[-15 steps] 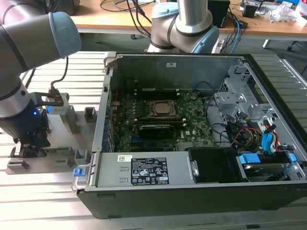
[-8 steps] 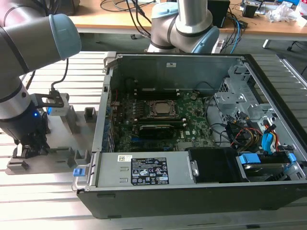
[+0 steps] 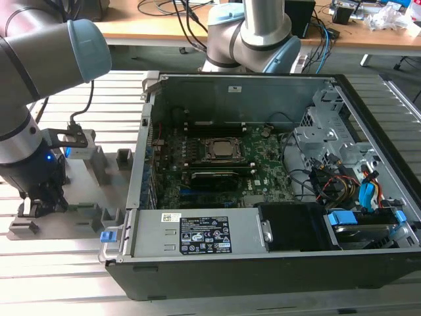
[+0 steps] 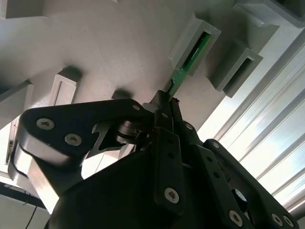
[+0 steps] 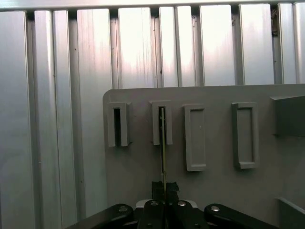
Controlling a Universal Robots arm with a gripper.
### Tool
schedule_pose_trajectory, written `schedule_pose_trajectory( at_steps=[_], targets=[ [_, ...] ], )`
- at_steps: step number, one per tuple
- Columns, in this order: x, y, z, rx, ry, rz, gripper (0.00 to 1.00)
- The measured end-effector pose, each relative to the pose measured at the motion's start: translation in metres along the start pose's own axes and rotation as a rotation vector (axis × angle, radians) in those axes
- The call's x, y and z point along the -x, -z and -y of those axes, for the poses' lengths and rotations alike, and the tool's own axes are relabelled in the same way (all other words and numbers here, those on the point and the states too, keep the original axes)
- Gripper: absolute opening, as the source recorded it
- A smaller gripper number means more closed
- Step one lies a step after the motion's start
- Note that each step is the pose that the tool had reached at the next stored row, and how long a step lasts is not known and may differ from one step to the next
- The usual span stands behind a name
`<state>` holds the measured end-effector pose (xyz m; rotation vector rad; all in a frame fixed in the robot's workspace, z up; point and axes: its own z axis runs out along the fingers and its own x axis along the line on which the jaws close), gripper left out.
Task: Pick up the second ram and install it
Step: 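Pick up the second ram and move it above second insertion slot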
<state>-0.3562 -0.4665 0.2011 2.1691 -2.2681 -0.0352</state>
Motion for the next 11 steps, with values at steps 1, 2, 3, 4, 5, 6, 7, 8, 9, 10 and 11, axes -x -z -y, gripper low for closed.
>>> schedule_pose_trajectory(
  at_steps=[1,2,3,4,5,6,7,8,9,10,11],
  targets=[
    [0.0000,0.0000,0.0000,0.0000,0.000,0.0000,0.13],
    [0.0000,-0.0001,0.0000,0.0000,0.000,0.0000,0.13],
    [0.0000,-0.0001,0.0000,0.0001,0.000,0.0000,0.13],
    [0.0000,0.0002,0.0000,-0.0003,0.000,0.0002,0.13],
    [0.0002,0.0018,0.0001,-0.0003,0.000,0.0003,0.13],
    [0.0008,0.0065,-0.0002,-0.0001,0.000,0.0000,0.13],
    [0.0013,0.0101,-0.0002,-0.0001,0.000,0.0000,0.13],
    [0.0019,0.0136,-0.0003,-0.0001,0.000,0.0000,0.13],
    [0.0026,0.0186,-0.0004,-0.0001,0.000,0.0001,0.13],
    [0.0029,0.0214,-0.0005,0.0000,0.000,0.0000,0.13],
    [0.0033,0.0241,-0.0006,-0.0001,0.000,0.0001,0.13]
  ],
)
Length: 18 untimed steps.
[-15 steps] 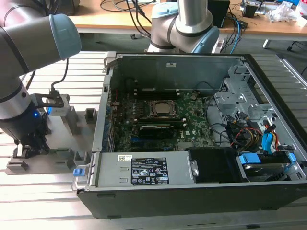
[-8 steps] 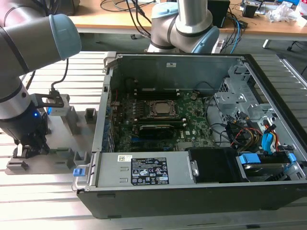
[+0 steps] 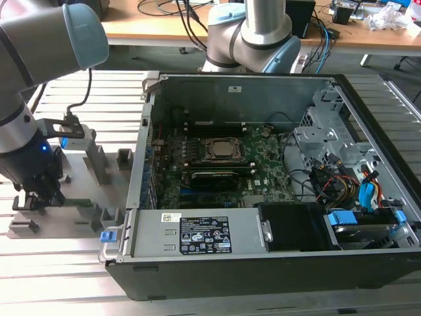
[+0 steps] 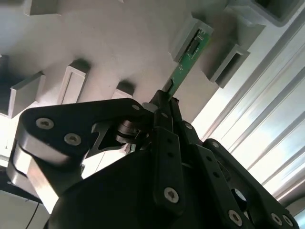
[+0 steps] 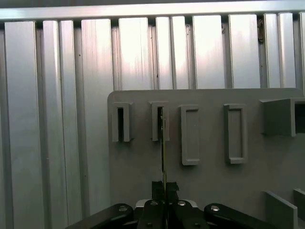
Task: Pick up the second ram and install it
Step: 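Pick up the second ram and move it above second insertion slot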
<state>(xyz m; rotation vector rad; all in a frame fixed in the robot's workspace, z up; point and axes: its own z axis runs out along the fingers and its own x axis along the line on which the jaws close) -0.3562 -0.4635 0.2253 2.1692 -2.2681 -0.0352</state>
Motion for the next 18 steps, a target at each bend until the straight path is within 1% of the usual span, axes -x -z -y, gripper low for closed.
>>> schedule_pose_trajectory(
  at_steps=[1,2,3,4,5,6,9,11,15,16,17,18],
  targets=[
    [0.0009,0.0070,-0.0002,0.0000,0.000,0.0000,0.13],
    [0.0022,0.0180,-0.0004,0.0000,0.000,-0.0001,0.13],
    [0.0025,0.0212,-0.0004,0.0000,0.000,0.0000,0.13],
    [0.0029,0.0262,-0.0006,0.0000,0.000,0.0000,0.13],
    [0.0035,0.0327,-0.0007,0.0000,0.000,-0.0001,0.13],
    [0.0037,0.0365,-0.0008,0.0000,0.000,-0.0001,0.13],
    [0.0047,0.0544,-0.0011,0.0000,0.000,-0.0001,0.13],
    [0.0052,0.0679,-0.0014,0.0000,0.000,-0.0001,0.13],
    [0.0058,0.0811,-0.0017,0.0000,0.000,0.0000,0.13],
    [0.0061,0.0880,-0.0018,0.0000,0.000,0.0000,0.13],
    [0.0064,0.0983,-0.0020,0.0000,0.000,-0.0001,0.13],
    [0.0067,0.1046,-0.0021,0.0000,0.000,0.0000,0.13]
  ],
)
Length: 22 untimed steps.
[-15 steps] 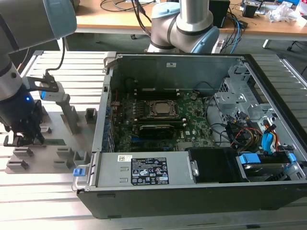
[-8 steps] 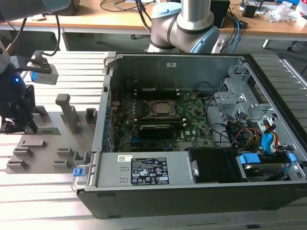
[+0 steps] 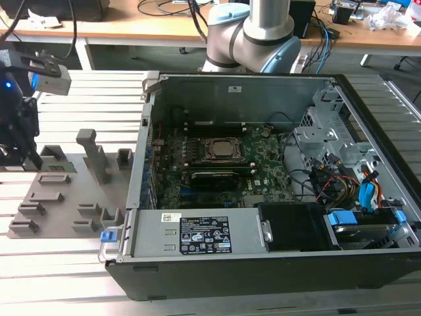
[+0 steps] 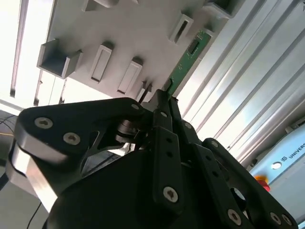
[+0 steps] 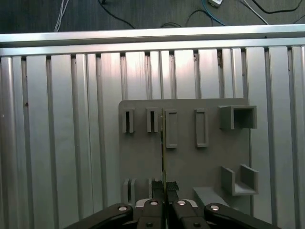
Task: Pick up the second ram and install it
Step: 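Pick up the second ram and move it above second insertion slot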
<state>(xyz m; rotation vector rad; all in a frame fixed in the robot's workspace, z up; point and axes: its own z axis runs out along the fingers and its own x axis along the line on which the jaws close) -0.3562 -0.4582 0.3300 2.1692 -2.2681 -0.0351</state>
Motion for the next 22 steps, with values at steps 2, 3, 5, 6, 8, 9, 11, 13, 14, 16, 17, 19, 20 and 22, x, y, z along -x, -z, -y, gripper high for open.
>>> schedule_pose_trajectory(
  at_steps=[2,3,5,6,8,9,11,13,14,16,17,19,20,22],
  targets=[
    [0.0003,0.0074,-0.0001,0.0000,0.000,0.0000,0.13],
    [0.0006,0.0152,-0.0003,0.0000,0.000,0.0000,0.13],
    [0.0011,0.0279,-0.0005,0.0000,0.000,-0.0001,0.13],
    [0.0012,0.0335,-0.0006,0.0000,0.000,0.0000,0.13],
    [0.0014,0.0455,-0.0008,0.0000,0.000,-0.0001,0.13],
    [0.0015,0.0490,-0.0009,0.0000,0.000,-0.0001,0.13],
    [0.0017,0.0621,-0.0012,0.0001,0.000,-0.0001,0.13],
    [0.0017,0.0627,-0.0012,-0.0001,0.000,0.0001,0.13],
    [0.0017,0.0628,-0.0009,0.0001,0.000,0.0001,0.13],
    [0.0022,0.0629,0.0099,0.0002,0.000,0.0001,0.13],
    [0.0026,0.0631,0.0204,0.0011,0.000,0.0000,0.13],
    [0.0031,0.0633,0.0307,0.0020,0.000,0.0000,0.13],
    [0.0035,0.0635,0.0394,0.0028,0.000,-0.0001,0.13],
    [0.0043,0.0637,0.0574,0.0045,0.000,0.0000,0.13]
  ],
)
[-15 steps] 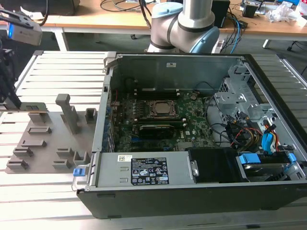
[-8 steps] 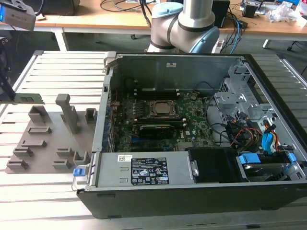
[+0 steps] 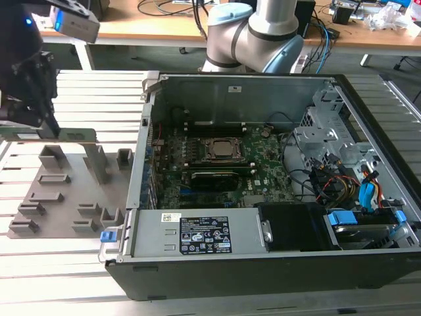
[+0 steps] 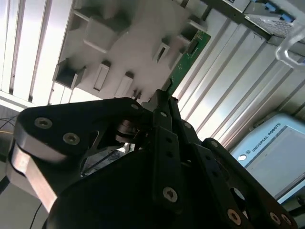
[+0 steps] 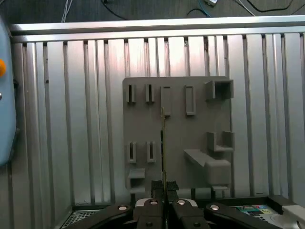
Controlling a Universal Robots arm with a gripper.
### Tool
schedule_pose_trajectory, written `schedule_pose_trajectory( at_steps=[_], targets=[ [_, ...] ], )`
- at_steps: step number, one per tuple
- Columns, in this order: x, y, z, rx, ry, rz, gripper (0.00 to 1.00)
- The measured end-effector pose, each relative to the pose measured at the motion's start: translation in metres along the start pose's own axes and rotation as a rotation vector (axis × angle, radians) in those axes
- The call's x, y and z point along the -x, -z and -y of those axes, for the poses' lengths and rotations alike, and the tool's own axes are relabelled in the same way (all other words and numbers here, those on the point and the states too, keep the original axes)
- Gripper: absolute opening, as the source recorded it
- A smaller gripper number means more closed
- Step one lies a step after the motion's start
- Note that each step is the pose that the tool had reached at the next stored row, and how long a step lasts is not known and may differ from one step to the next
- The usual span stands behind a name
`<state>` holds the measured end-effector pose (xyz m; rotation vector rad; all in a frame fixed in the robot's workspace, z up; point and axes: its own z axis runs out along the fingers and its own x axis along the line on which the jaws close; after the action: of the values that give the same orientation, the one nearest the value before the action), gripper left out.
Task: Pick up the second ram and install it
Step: 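Pick up the second ram and move it above second insertion slot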
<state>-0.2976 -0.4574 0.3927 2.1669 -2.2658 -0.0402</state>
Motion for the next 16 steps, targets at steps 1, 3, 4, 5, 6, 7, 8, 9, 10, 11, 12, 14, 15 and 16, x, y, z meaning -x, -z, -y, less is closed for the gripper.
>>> schedule_pose_trajectory(
  at_steps=[1,3,4,5,6,7,8,9,10,11,12,14,15,16],
  targets=[
    [0.0003,0.0002,0.0061,0.0008,0.000,-0.0002,0.13],
    [0.0009,0.0005,0.0198,0.0024,0.000,0.0001,0.13],
    [0.0011,0.0006,0.0243,0.0031,0.000,0.0004,0.13],
    [0.0015,0.0008,0.0334,0.0046,0.000,0.0071,0.13],
    [0.0016,0.0008,0.0373,0.0057,0.001,0.0269,0.13],
    [0.0018,0.0009,0.0407,0.0072,0.001,0.0501,0.13],
    [0.0020,0.0010,0.0454,0.0080,0.001,0.0555,0.13],
    [0.0021,0.0010,0.0487,0.0084,0.001,0.0555,0.13],
    [0.0023,0.0010,0.0546,0.0092,0.001,0.0556,0.13],
    [0.0029,0.0010,0.0653,0.0111,0.001,0.0554,0.13],
    [0.0032,0.0009,0.0753,0.0132,0.001,0.0554,0.13],
    [0.0038,0.0007,0.0880,0.0151,0.001,0.0553,0.13],
    [0.0041,0.0006,0.0956,0.0157,0.001,0.0552,0.13],
    [0.0044,0.0006,0.0997,0.0161,0.001,0.0552,0.13]
  ],
)
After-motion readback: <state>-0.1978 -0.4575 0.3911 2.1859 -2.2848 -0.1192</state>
